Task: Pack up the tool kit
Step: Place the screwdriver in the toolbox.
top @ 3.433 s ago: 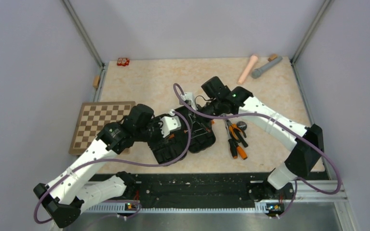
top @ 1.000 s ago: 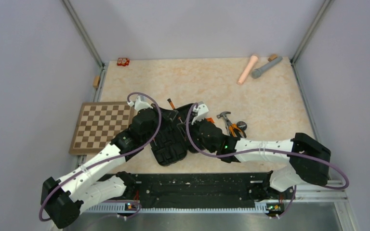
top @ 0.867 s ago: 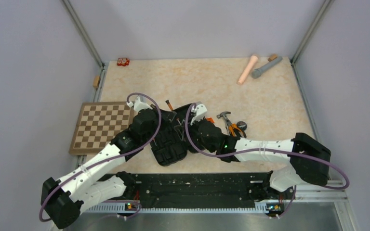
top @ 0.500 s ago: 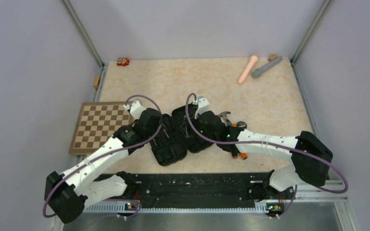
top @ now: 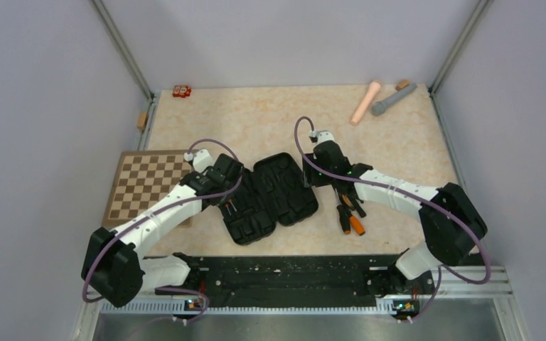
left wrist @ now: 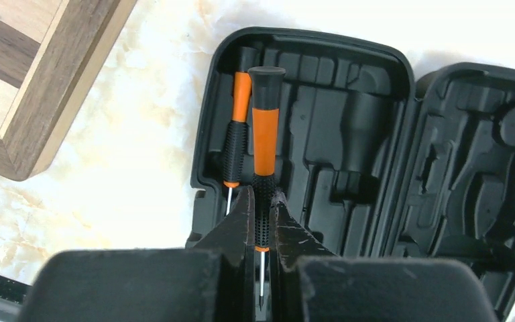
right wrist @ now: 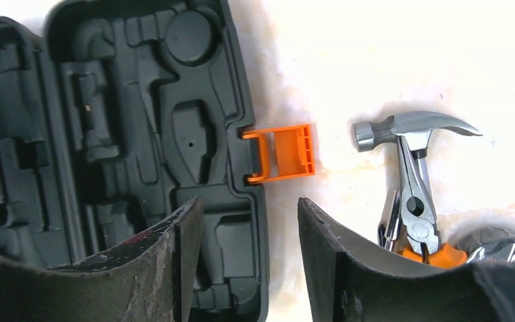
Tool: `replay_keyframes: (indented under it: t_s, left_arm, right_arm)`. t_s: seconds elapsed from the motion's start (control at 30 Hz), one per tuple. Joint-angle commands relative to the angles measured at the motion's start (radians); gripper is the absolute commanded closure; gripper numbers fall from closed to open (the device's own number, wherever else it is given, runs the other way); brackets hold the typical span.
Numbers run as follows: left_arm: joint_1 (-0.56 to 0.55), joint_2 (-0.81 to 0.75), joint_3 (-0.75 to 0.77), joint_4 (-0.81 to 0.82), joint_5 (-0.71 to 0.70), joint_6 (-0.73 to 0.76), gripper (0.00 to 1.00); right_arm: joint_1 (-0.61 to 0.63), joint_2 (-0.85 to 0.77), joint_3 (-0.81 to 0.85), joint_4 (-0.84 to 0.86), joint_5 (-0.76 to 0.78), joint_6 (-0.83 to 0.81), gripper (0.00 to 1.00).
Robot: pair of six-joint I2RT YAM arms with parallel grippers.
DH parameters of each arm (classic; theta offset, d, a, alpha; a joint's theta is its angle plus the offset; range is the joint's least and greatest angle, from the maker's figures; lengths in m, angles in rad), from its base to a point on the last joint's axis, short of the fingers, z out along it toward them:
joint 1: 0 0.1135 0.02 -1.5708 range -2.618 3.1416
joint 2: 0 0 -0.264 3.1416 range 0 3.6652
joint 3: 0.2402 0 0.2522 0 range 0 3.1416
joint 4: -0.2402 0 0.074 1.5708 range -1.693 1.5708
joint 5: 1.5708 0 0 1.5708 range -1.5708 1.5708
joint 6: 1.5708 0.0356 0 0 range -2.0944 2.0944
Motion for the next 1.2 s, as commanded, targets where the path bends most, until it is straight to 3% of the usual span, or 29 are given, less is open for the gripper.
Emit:
replay_keyframes:
  t_s: [0.0, 0.37, 1.17]
  left_arm:
    - [0.037, 0.024, 0.023, 0.017, 0.028, 0.033, 1.00]
    - [0.071, 0.108, 0.013, 0.039, 0.096, 0.084, 1.00]
    - [0.081, 0.213, 0.044, 0.084, 0.133, 0.184, 0.99]
  right_arm:
    - [-0.037, 0.063, 0.079, -0.020, -0.083, -0.058, 0.49]
    - [-0.046, 0.189, 0.155, -0.034, -0.199, -0.128, 0.60]
    - [-0.046, 0.193, 0.133, -0.016, -0.258, -0.143, 0.65]
